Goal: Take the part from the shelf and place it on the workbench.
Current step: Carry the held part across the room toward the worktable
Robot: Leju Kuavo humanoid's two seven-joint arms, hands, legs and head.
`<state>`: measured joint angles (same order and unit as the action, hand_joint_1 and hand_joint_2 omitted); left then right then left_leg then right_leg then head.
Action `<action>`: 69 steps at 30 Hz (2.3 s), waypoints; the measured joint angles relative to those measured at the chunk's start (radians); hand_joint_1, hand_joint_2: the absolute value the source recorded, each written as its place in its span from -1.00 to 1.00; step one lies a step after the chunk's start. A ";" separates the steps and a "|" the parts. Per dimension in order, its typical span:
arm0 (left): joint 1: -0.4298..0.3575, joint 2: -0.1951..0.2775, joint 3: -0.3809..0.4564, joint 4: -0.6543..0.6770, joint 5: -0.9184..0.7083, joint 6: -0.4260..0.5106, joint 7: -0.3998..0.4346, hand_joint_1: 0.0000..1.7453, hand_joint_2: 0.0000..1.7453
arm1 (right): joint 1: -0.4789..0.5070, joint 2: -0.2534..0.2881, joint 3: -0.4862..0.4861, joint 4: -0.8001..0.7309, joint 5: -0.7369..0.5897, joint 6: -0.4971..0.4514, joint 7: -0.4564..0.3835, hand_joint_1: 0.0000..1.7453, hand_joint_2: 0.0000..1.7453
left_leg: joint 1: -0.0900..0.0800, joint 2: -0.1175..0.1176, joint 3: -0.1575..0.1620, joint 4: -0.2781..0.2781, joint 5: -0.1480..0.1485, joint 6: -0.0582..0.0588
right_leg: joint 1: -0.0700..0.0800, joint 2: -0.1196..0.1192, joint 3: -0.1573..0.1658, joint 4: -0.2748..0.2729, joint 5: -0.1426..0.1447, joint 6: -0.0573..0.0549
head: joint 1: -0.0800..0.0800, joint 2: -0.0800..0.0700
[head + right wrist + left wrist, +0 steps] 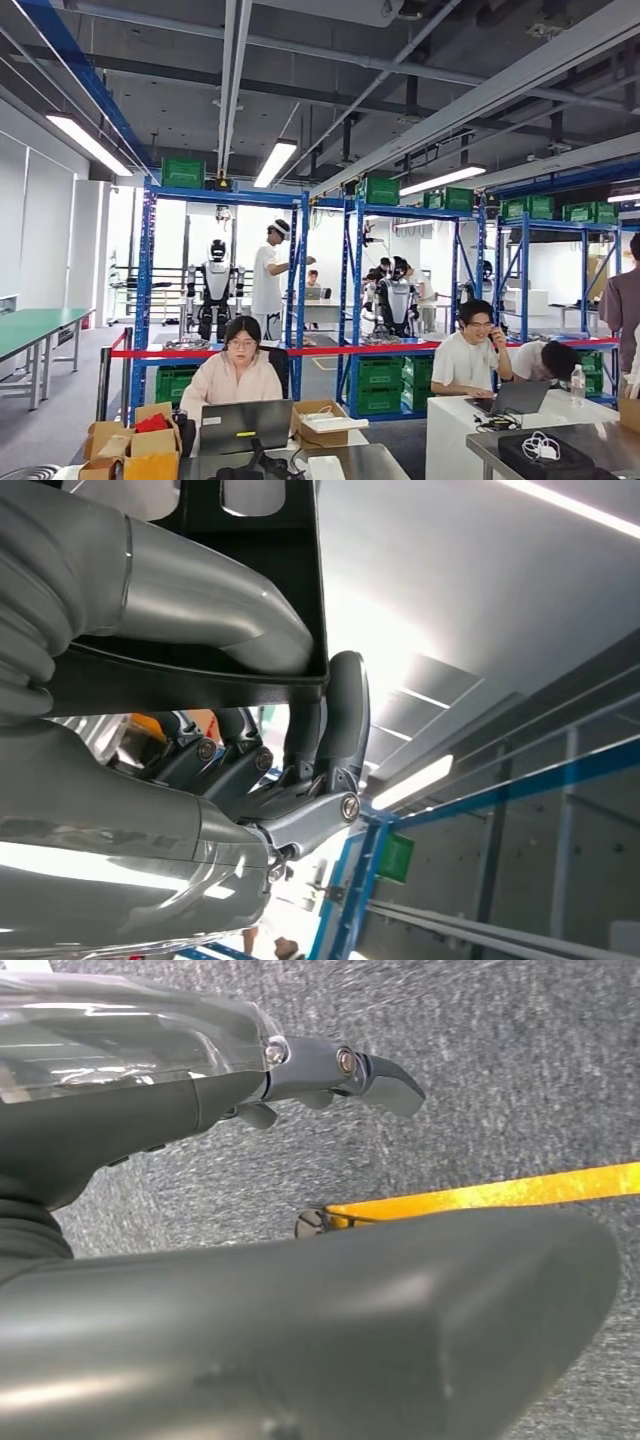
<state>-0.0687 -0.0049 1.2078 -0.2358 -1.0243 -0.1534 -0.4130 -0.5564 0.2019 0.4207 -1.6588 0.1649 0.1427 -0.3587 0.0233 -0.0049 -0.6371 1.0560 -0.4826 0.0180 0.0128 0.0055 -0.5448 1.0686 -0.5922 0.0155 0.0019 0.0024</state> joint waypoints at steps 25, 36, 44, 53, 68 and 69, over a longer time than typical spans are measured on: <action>-0.003 -0.010 0.000 0.000 -0.009 0.004 0.001 -1.00 -1.00 | -0.009 -0.049 -0.069 0.001 -0.033 0.013 0.006 1.00 1.00 | -0.003 0.001 -0.014 0.020 0.019 -0.025 | 0.003 0.001 0.015 -0.054 0.047 -0.029 | -0.002 0.000; -0.002 -0.012 0.001 0.000 -0.014 0.004 0.002 -1.00 -1.00 | -0.017 -0.071 -0.083 0.000 -0.042 0.023 0.012 1.00 1.00 | 0.000 -0.001 0.038 -0.005 -0.026 0.004 | -0.014 -0.001 -0.168 0.222 -0.017 0.016 | -0.002 0.000; -0.004 -0.012 0.007 0.000 -0.013 0.005 0.017 -1.00 -1.00 | -0.025 -0.080 -0.093 0.004 -0.046 0.023 0.013 1.00 1.00 | 0.003 -0.003 0.081 -0.021 -0.060 -0.033 | -0.004 0.002 -0.073 -0.036 0.106 -0.018 | -0.003 0.000; 0.004 -0.016 0.008 0.000 -0.022 0.005 0.020 -1.00 -1.00 | -0.025 -0.081 -0.097 0.014 -0.051 0.026 0.013 1.00 1.00 | 0.001 -0.001 -0.060 0.137 -0.027 -0.032 | 0.000 0.004 -0.001 -0.053 0.062 -0.042 | -0.002 0.000; 0.003 -0.021 0.009 0.000 -0.023 0.006 0.021 -1.00 -1.00 | -0.020 -0.105 -0.099 0.030 -0.057 0.041 0.013 1.00 1.00 | -0.002 -0.005 0.064 -0.007 -0.043 0.000 | -0.015 0.000 -0.158 0.137 0.063 0.022 | -0.002 0.000; 0.002 -0.021 0.009 0.000 -0.023 0.006 0.021 -1.00 -1.00 | -0.020 -0.106 -0.099 0.031 -0.057 0.043 0.013 1.00 1.00 | -0.002 -0.006 0.075 -0.009 -0.051 -0.004 | -0.013 0.000 -0.137 0.077 0.103 0.020 | -0.002 0.000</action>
<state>-0.0663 -0.0258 1.2165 -0.2358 -1.0476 -0.1479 -0.3918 -0.5768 0.0960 0.3222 -1.6274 0.1078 0.1854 -0.3456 0.0210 -0.0110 -0.5618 1.0474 -0.5339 0.0144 -0.0005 0.0057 -0.6818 1.1460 -0.4892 0.0350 0.0002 0.0023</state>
